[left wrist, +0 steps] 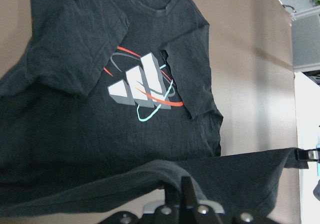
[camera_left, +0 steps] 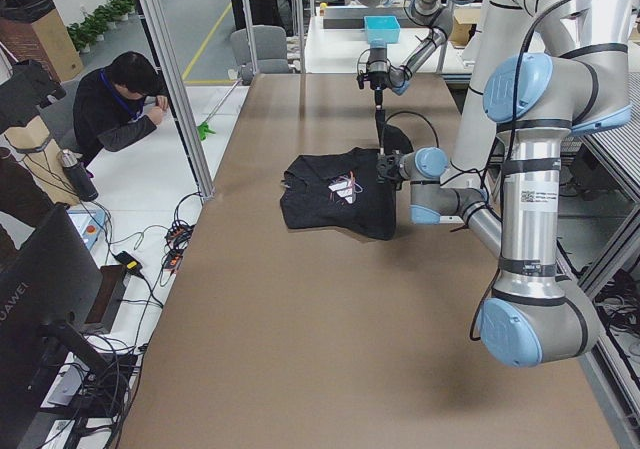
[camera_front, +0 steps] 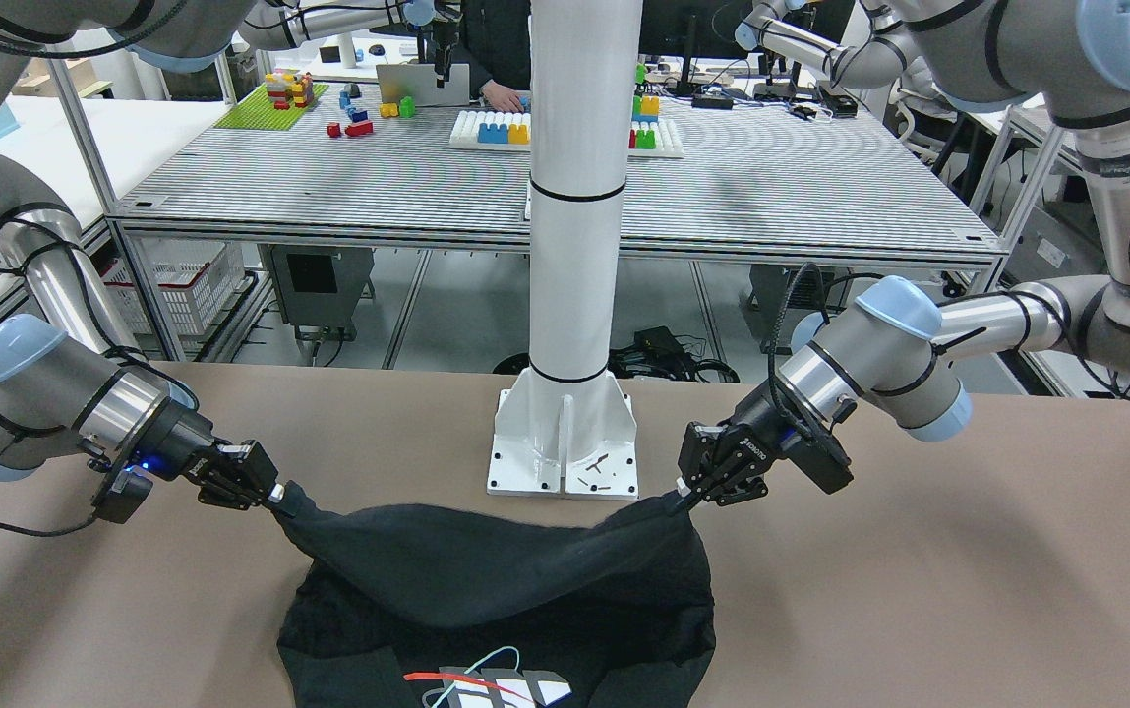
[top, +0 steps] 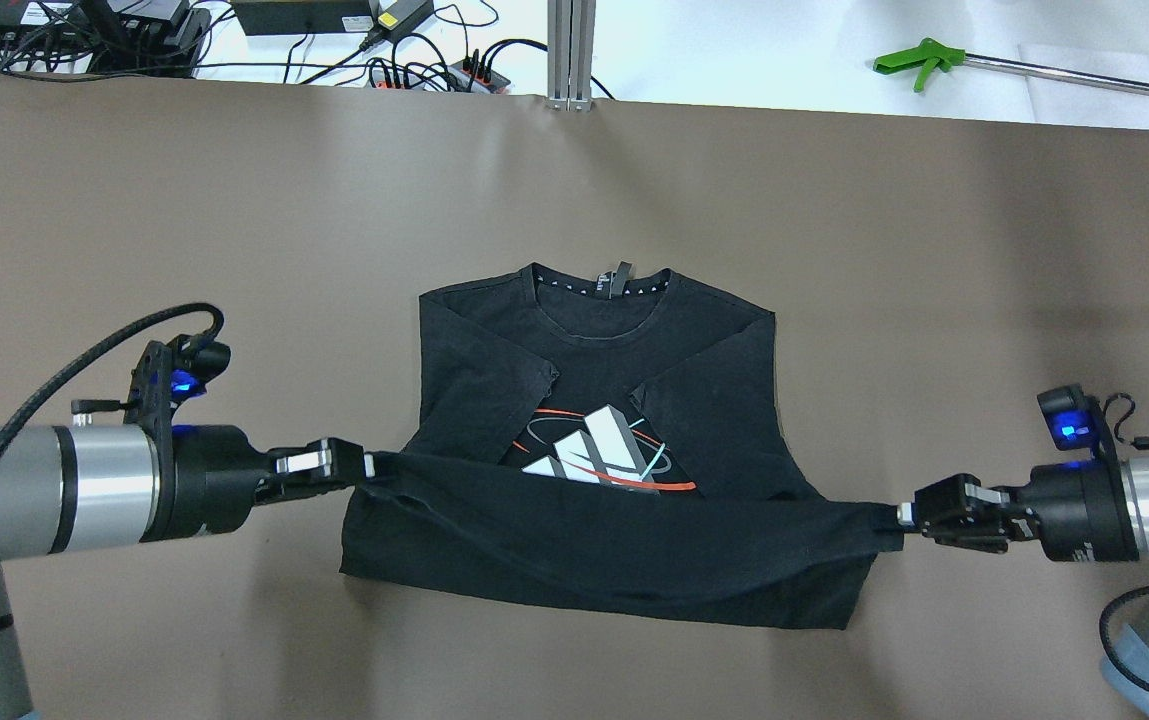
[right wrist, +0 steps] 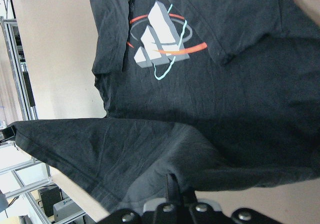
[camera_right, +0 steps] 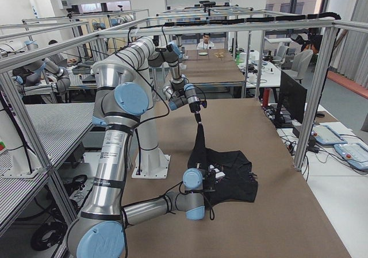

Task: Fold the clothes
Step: 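Lift the hem with both grippers and fold it toward the collar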

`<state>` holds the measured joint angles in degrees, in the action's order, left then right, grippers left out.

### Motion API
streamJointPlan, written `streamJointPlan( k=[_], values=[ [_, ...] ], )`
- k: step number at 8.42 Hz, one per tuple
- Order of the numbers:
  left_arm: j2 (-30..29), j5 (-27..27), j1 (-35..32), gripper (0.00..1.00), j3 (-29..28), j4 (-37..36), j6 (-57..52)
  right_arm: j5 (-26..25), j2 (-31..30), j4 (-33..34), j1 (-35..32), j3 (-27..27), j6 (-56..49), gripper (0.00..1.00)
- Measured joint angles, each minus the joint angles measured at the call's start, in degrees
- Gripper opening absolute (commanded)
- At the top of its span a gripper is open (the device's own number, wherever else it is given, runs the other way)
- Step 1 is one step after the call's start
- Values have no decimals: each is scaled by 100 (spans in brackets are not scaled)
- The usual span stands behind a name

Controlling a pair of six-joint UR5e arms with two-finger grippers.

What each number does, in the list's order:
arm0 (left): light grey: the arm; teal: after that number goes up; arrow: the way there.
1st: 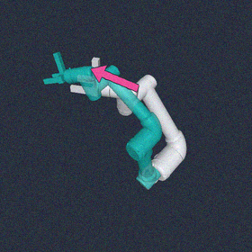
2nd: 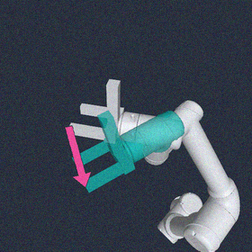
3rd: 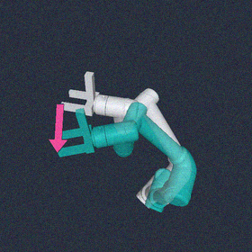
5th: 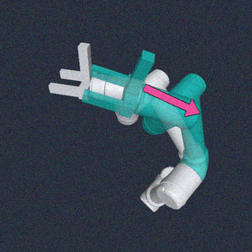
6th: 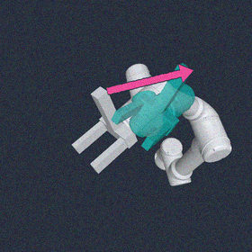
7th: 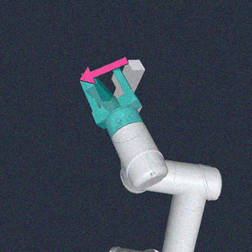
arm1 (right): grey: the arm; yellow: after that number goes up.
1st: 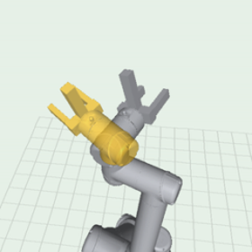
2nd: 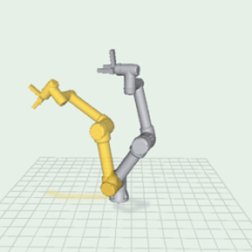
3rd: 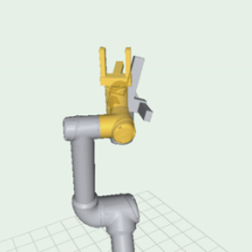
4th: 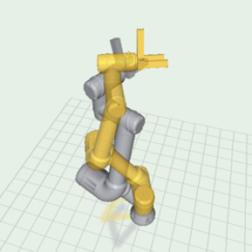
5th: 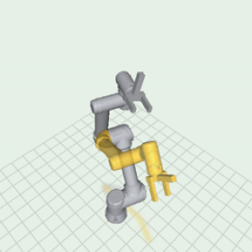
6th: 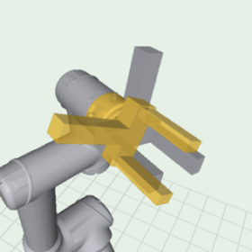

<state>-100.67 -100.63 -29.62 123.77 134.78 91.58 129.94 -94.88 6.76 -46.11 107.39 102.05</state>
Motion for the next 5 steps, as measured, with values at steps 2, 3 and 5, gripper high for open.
streamJointPlan(
  k=[2, 3, 5],
  values=[
    [-357, -142, -493, 0, -140, -559, 33, -66, 533, 865, -271, -95, -405, 0],
    [-429, -163, -652, 0, -276, -640, 24, -153, 719, 1235, -359, -151, -682, 0],
    [-503, -134, -786, 0, -684, -643, -42, -447, 904, 1794, -560, -229, -1167, 0]
  ],
)
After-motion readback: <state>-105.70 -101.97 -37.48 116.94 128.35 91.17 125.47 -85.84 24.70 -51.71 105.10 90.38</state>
